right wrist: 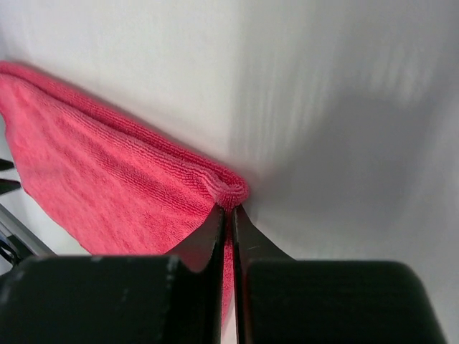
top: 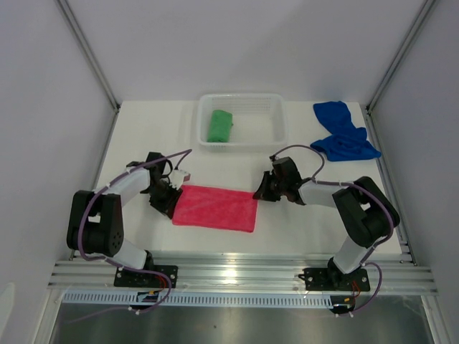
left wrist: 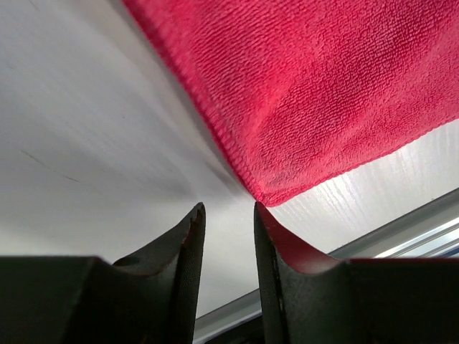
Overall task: Roll the towels
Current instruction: Fold the towel
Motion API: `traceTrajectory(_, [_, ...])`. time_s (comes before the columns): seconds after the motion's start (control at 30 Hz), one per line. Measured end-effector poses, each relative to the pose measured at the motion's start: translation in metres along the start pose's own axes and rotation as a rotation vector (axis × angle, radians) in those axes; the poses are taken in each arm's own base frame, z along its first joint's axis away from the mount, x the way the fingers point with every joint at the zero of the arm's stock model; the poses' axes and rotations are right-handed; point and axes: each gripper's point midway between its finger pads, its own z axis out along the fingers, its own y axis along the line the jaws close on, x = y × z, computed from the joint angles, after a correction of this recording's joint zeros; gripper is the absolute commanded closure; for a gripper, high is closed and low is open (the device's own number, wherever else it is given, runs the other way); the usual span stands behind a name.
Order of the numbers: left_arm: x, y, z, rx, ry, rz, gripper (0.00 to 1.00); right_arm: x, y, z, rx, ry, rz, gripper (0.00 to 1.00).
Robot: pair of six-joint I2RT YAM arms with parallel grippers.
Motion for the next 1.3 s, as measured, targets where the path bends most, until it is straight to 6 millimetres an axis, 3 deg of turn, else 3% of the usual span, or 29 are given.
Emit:
traceTrajectory(0.23, [-0.018, 0.001, -0.016, -0.013, -0.064, 0.016, 0.59, 0.012, -0.016, -0.018, 0.079, -0.005, 0.065, 0.99])
traceTrajectory(0.37, [-0.020, 0.001, -0.021, -0.018, -0.076, 0.019, 0.59, 0.039, -0.030, -0.042, 0.152, -0.008, 0.130, 0.96])
traceTrajectory(0.4, [-0.020, 0.001, -0.022, -0.019, -0.077, 0.020, 0.59, 0.049, -0.030, -0.049, 0.174, -0.005, 0.125, 0.94])
traceTrajectory(0.5, [-0.019, 0.000, -0.023, -0.018, -0.076, 0.018, 0.58, 0.086, -0.024, -0.064, 0.236, 0.055, 0.052, 0.64])
traceTrajectory(0.6, [-0.018, 0.000, -0.025, -0.019, -0.079, 0.013, 0.58, 0.102, -0.021, -0.079, 0.316, 0.110, -0.035, 0.59])
traceTrajectory(0.7, [-0.018, 0.002, -0.029, -0.019, -0.093, 0.001, 0.58, 0.083, -0.019, -0.096, 0.422, 0.085, -0.140, 0.53])
traceTrajectory(0.8, [-0.018, 0.005, -0.035, -0.022, -0.119, -0.017, 0.57, 0.027, 0.022, -0.101, 0.394, -0.023, -0.317, 0.52])
traceTrajectory(0.9, [-0.017, 0.010, -0.043, -0.034, -0.153, -0.046, 0.57, -0.025, 0.078, -0.084, 0.279, -0.109, -0.526, 0.53])
traceTrajectory(1.0, [-0.015, 0.014, -0.051, -0.042, -0.186, -0.072, 0.56, -0.046, 0.117, -0.040, 0.168, -0.099, -0.711, 0.53])
traceTrajectory(1.07, [-0.014, 0.017, -0.055, -0.048, -0.203, -0.092, 0.55, -0.045, 0.130, 0.000, 0.103, -0.046, -0.807, 0.53])
traceTrajectory(1.17, [-0.011, 0.022, -0.061, -0.062, -0.222, -0.116, 0.55, -0.032, 0.133, 0.056, 0.037, 0.054, -0.895, 0.53])
traceTrajectory(1.3, [-0.010, 0.022, -0.062, -0.062, -0.227, -0.124, 0.55, -0.012, 0.122, 0.100, -0.011, 0.153, -0.942, 0.52])
